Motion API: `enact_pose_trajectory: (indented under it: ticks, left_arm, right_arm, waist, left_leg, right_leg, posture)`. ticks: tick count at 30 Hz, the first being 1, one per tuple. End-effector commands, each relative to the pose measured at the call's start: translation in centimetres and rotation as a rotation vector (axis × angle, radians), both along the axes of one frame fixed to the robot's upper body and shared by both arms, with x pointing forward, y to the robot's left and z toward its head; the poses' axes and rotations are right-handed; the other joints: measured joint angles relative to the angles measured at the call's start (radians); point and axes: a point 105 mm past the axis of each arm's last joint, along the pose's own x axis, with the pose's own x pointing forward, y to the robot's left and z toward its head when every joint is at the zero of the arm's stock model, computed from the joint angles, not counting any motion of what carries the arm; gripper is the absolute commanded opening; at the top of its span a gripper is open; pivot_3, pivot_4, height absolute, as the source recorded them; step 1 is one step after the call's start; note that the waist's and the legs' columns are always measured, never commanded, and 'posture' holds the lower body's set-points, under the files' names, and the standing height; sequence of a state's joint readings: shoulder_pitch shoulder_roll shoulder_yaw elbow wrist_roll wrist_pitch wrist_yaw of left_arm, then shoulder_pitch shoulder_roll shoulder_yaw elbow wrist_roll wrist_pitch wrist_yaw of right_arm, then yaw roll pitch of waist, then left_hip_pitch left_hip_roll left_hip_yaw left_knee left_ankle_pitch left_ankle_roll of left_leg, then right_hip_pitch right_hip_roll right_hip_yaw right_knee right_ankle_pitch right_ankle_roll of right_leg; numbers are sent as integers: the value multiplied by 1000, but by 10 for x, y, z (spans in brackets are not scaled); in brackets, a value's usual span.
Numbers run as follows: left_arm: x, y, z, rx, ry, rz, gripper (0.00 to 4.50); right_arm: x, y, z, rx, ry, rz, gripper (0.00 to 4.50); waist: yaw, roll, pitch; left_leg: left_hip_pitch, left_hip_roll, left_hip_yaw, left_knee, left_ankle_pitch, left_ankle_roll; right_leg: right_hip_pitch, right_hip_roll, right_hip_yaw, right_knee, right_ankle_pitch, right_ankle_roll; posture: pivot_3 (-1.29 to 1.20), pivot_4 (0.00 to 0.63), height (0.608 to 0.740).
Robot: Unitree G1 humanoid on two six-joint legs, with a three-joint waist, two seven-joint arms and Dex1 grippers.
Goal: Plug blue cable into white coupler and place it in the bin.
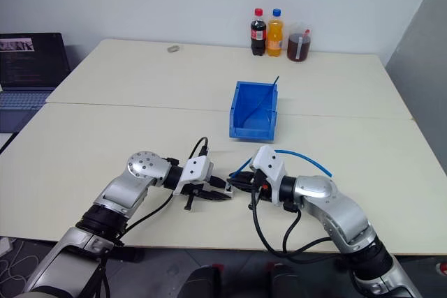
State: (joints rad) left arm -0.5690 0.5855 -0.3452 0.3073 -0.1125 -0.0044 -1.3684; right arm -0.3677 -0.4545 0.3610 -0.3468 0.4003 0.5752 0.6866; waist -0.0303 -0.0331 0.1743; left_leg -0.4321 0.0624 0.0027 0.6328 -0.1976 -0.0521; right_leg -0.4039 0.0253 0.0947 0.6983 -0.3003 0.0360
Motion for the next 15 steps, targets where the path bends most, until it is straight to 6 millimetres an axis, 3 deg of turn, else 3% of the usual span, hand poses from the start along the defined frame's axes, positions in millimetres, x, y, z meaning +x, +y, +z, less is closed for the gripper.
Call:
enact_pose_trajectory:
  ticks: [1,15]
  left_arm:
    - [-4,4,-15,55,35,-4,765]
    - [-5,7,-19,65,39,-1,765]
  right_arm:
    - [0,5,7,-7,-69,46,38]
    - [0,5,-8,-167,-165,135,37]
  waist:
    - [0,0,0]
    - [-1,1,-3]
  left_leg:
    - [0,0,0,0,0,0]
    - [0,0,0,0,0,0]
  right_leg:
    - [0,0,0,0,0,0]
    - [0,0,0,1,0,0]
  posture:
    - [0,150,740]
    - [0,150,740]
